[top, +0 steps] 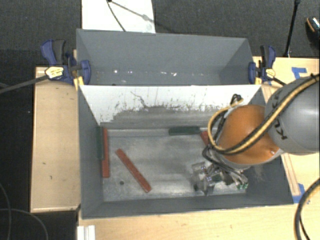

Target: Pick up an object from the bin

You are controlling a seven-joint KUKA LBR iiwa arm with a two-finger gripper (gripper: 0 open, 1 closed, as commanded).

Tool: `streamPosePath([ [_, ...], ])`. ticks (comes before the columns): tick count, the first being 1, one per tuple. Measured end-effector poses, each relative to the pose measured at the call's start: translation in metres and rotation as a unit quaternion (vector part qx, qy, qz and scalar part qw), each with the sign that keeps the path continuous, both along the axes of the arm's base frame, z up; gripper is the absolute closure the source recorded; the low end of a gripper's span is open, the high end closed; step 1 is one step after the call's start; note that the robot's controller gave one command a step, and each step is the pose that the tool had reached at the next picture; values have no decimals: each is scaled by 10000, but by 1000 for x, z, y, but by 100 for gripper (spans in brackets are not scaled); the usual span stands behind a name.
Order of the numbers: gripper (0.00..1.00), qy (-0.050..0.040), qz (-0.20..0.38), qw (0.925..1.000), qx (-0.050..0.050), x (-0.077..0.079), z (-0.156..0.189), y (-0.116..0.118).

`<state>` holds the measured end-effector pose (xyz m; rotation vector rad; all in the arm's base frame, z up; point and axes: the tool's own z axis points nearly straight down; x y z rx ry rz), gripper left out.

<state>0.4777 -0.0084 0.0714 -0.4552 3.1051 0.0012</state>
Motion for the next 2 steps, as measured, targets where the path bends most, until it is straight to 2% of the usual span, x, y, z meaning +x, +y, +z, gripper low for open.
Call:
streamPosePath([
  [1,0,-79,-8,10000,7,4,1,0],
  [2,100,4,-9,10000,-1,0,0,0],
])
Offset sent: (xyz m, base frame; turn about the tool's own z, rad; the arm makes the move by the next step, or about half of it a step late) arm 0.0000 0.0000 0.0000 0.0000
